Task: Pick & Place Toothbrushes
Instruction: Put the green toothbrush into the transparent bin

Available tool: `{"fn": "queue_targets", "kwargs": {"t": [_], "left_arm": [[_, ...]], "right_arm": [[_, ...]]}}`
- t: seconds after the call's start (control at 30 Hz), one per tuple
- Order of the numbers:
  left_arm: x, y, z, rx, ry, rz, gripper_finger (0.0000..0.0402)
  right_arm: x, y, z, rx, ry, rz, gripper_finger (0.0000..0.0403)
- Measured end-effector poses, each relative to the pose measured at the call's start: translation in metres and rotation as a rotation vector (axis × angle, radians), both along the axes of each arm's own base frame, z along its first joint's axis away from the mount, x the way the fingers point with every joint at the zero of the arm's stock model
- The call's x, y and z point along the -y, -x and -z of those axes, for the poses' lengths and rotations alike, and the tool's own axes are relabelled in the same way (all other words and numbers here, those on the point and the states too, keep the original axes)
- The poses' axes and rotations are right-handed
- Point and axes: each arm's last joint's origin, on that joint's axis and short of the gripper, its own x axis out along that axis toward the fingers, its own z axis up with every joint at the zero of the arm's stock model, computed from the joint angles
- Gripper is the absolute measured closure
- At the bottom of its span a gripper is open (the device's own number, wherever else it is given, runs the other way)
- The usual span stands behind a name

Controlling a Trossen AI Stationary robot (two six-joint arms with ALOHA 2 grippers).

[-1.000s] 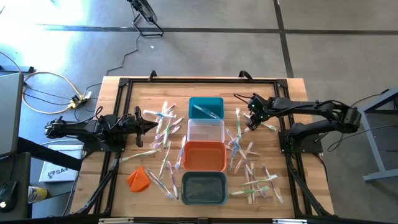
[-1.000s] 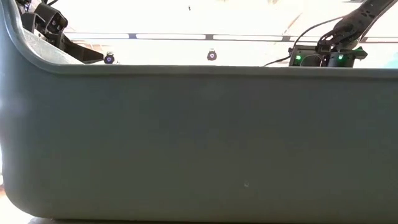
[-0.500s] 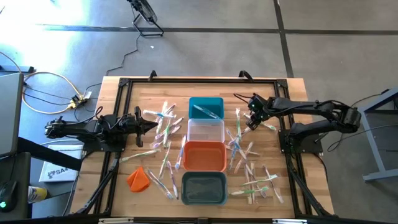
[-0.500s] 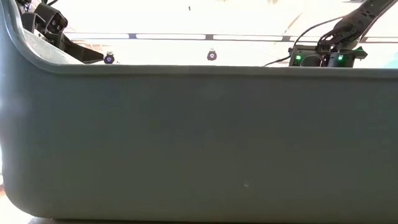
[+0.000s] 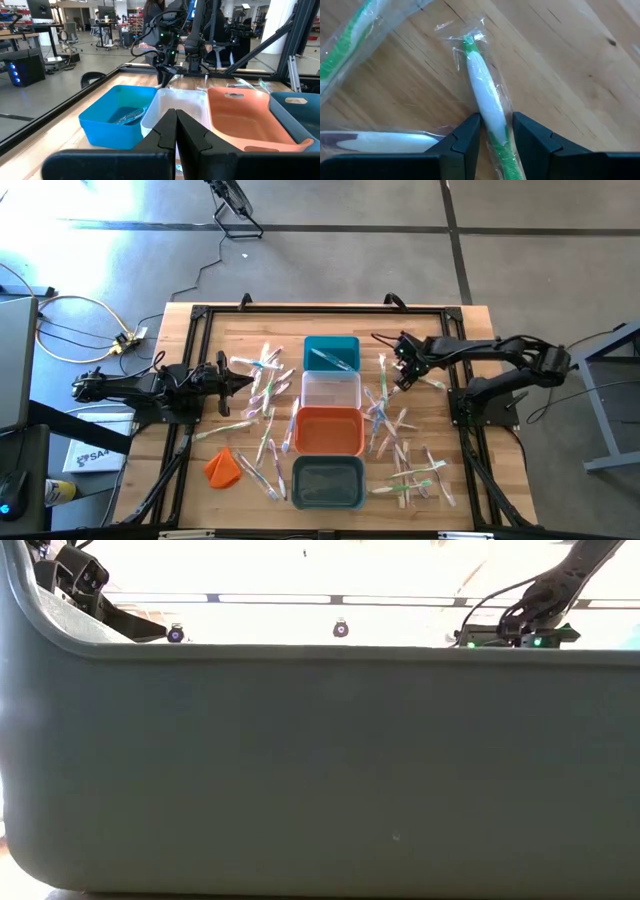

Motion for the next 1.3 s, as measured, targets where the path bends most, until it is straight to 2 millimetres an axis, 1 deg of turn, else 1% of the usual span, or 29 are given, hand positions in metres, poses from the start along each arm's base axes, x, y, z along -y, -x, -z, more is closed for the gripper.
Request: {"fn": "queue_targets", "kwargs": {"t": [0.1, 0.2, 0.47, 0.6, 1.13, 1.2, 1.3], "left_arm": [[0.0, 0.0, 0.0, 0.0, 0.0, 0.0, 0.0401], [0.0, 0.0, 0.0, 0.0, 0.0, 0.0, 0.0401], [0.0, 0.0, 0.0, 0.0, 0.0, 0.0, 0.0401], [0.0, 0.0, 0.0, 0.0, 0.0, 0.0, 0.0401], [0.0, 0.0, 0.0, -0.001, 0.0, 0.0, 0.0401], [0.0, 0.0, 0.0, 0.0, 0.0, 0.0, 0.0401], [0.0, 0.0, 0.0, 0.0, 0.0, 0.0, 0.0401]], "right_arm": [[0.0, 0.0, -0.002, 0.009, 0.014, 0.001, 0.0292], [0.0, 0.001, -0.005, 0.028, 0.024, 0.002, 0.0301], [0.001, 0.001, -0.008, 0.047, 0.054, 0.007, 0.0365], [0.001, 0.0, -0.008, 0.057, 0.058, 0.007, 0.0385], [0.001, 0.0, -0.009, 0.061, 0.059, 0.002, 0.0388], [0.001, 0.0, -0.01, 0.055, 0.081, 0.004, 0.0388], [0.004, -0.002, -0.018, 0.062, 0.132, 0.0, 0.0388]]}}
